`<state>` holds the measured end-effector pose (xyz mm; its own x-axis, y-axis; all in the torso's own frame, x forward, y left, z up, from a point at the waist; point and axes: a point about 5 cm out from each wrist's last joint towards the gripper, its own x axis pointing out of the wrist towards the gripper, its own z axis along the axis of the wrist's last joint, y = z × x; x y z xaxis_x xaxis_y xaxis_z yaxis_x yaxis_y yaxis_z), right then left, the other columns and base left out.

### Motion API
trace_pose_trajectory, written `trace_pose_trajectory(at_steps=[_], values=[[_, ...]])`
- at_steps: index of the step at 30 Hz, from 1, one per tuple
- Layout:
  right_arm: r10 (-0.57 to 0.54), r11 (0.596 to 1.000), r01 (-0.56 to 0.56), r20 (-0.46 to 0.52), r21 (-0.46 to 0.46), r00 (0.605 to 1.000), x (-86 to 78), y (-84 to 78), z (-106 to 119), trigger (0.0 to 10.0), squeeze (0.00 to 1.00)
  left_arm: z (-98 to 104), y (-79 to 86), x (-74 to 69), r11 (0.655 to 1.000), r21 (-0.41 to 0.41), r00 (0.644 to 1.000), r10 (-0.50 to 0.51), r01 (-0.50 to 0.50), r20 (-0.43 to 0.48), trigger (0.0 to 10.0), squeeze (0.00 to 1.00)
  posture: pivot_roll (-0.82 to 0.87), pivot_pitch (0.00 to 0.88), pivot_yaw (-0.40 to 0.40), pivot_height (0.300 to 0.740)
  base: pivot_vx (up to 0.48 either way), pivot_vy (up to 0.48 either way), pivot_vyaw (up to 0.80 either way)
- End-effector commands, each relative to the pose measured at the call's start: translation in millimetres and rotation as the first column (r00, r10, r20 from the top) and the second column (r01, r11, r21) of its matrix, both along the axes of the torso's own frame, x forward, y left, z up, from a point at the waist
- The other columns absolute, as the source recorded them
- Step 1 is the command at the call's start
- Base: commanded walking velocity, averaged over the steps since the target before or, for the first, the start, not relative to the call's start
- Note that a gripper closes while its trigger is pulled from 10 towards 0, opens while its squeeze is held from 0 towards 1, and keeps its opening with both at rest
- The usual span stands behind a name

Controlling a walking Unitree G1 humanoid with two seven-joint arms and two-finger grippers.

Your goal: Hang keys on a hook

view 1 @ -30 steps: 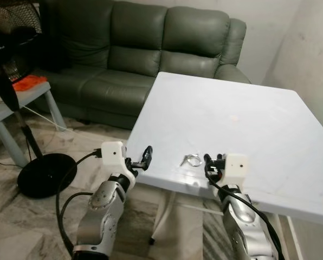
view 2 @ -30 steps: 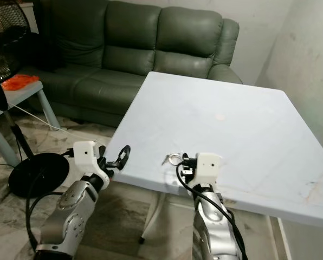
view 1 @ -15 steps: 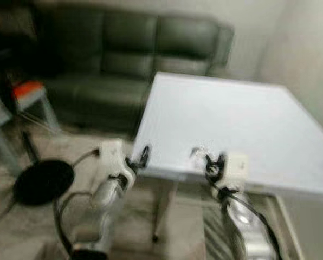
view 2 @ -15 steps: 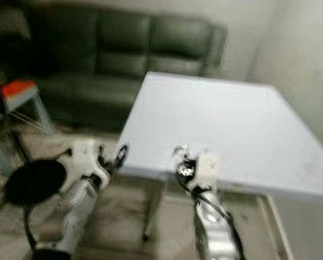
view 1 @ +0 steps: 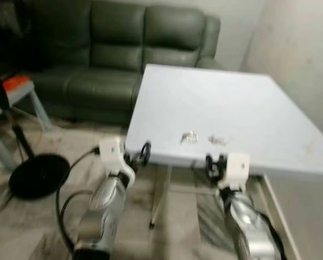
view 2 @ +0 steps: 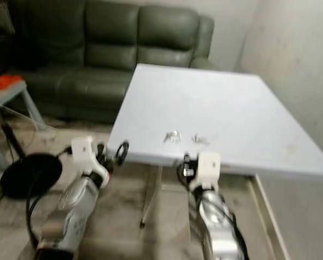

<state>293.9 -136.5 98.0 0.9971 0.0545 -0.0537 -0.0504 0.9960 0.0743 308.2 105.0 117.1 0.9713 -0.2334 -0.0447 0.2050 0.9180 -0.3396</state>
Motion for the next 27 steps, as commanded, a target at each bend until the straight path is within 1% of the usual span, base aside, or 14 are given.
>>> trace_pose_trajectory(at_steps=[1,5,9,15,18,27], values=[[-0.009,1.0,0.009,0.003,-0.005,1.0,-0.3,-3.0,1.2,10.0,0.0,4.5,0.2,2.2,1.0,-0.005,1.0,0.0,0.0,0.012,10.0,0.0,0.0,0.016,-0.056,0.74,0.247,0.0,0.0],[-0.006,1.0,0.006,0.002,-0.005,1.0,-0.6,-2.7,1.3,10.0,0.0,4.4,0.5,2.7,1.0,-0.009,1.0,0.005,-0.005,0.009,10.0,0.0,0.01,0.012,-0.057,0.74,0.244,0.0,0.0],[-0.006,1.0,0.006,0.001,-0.007,1.0,-0.5,-2.6,1.2,10.0,0.0,4.1,0.8,3.4,1.0,-0.016,1.0,0.006,-0.006,0.007,10.0,0.0,0.01,0.005,-0.058,0.74,0.0,0.0,0.0],[-0.006,1.0,0.006,0.005,-0.008,1.0,0.4,-2.5,2.1,10.0,0.0,4.7,0.8,4.3,1.0,-0.015,1.0,0.007,-0.007,0.011,10.0,0.0,0.0,0.0,-0.058,0.74,0.263,0.0,0.0],[-0.005,1.0,0.005,0.006,-0.01,1.0,0.7,-2.7,2.4,10.0,0.0,4.2,1.0,5.2,0.999,0.002,0.999,0.032,-0.032,0.007,10.0,0.0,0.0,0.0,-0.057,0.74,0.0,0.0,0.0],[0.002,1.0,-0.002,0.001,0.002,1.0,-0.8,-2.4,0.5,10.0,0.0,3.4,-1.2,5.7,1.0,0.008,1.0,0.018,-0.018,-0.003,10.0,0.0,0.0,0.006,-0.057,0.74,0.0,0.0,0.0]])
